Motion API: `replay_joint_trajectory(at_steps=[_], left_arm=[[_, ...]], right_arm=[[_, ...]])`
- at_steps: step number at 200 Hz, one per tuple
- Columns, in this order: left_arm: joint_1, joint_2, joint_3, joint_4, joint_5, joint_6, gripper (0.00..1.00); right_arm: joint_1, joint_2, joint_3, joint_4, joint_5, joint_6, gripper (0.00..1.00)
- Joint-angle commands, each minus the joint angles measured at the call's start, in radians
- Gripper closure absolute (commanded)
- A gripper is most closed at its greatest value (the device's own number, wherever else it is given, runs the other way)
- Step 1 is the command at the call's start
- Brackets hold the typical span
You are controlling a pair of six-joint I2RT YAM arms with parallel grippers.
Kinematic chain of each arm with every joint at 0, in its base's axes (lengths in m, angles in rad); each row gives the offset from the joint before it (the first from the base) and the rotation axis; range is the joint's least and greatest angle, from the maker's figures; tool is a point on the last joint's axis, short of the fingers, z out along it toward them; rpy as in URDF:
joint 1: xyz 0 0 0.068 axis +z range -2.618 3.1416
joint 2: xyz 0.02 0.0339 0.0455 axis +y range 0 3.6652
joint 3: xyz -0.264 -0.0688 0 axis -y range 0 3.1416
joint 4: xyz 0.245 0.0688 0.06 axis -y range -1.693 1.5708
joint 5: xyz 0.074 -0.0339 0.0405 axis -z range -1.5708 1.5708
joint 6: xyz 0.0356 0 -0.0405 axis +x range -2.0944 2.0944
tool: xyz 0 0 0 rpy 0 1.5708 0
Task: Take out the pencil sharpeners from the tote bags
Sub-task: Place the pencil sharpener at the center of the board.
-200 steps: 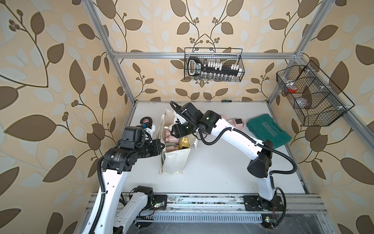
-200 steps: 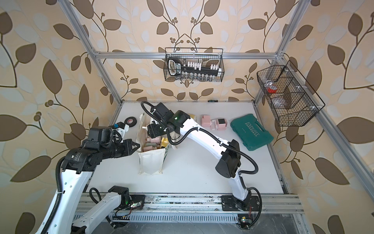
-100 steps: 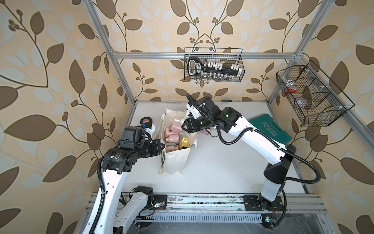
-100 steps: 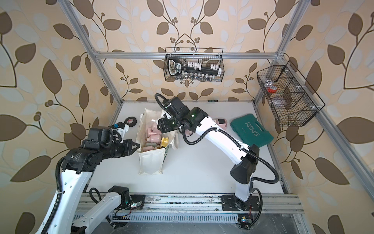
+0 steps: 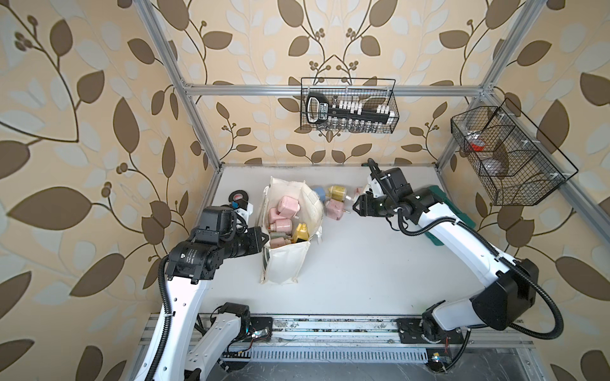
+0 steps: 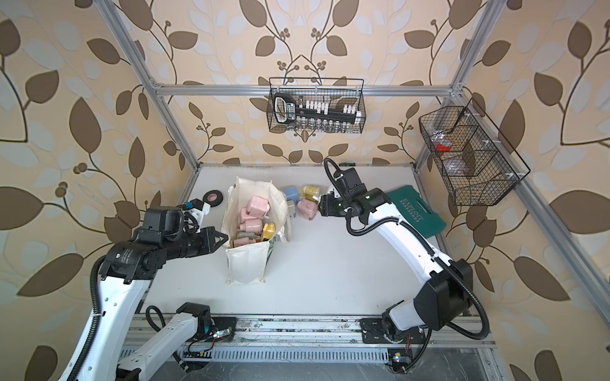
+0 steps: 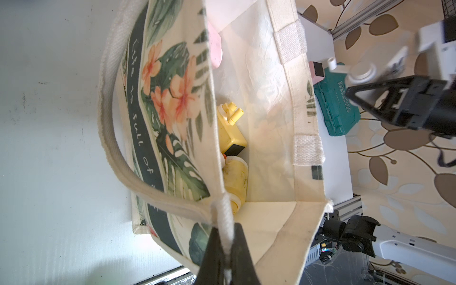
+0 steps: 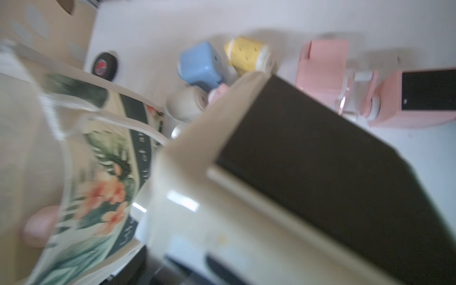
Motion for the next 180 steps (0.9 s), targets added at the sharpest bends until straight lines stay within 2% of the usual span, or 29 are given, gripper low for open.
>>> replay_joint_trajectory(at_steps=[1,63,96,122,129,159,180], left_arm=[[-0.006,-0.033,0.027,0.063,0.034,0.027,1.0],[-0.006,-0.036,0.036,0.052,0.035,0.027,1.0],[-0.006,-0.035,0.033,0.054,0.038,0.027,1.0],[-0.006,-0.033,0.033,0.057,0.04,0.026,1.0],[-0.006,-0.033,0.033,0.057,0.041,0.027,1.0],[-0.006,-0.035,0.03,0.059,0.041,0.024,1.0],[-0.006,-0.04,0.025,0.06,0.041,0.021,1.0]], right_arm=[[-0.012,0.066,-0.058,0.091,0.029,0.005,0.59],[-0.028,0.333,-0.038,0.126,0.093,-0.019,0.59],[-0.028,0.398,-0.038,0.142,0.096,-0.018,0.58],[-0.033,0.434,-0.03,0.142,0.091,-0.02,0.53],[-0.033,0.436,-0.027,0.14,0.083,-0.022,0.49],[-0.032,0.393,-0.027,0.122,0.07,-0.02,0.2],[-0.029,0.328,-0.03,0.103,0.061,-0.014,0.11]])
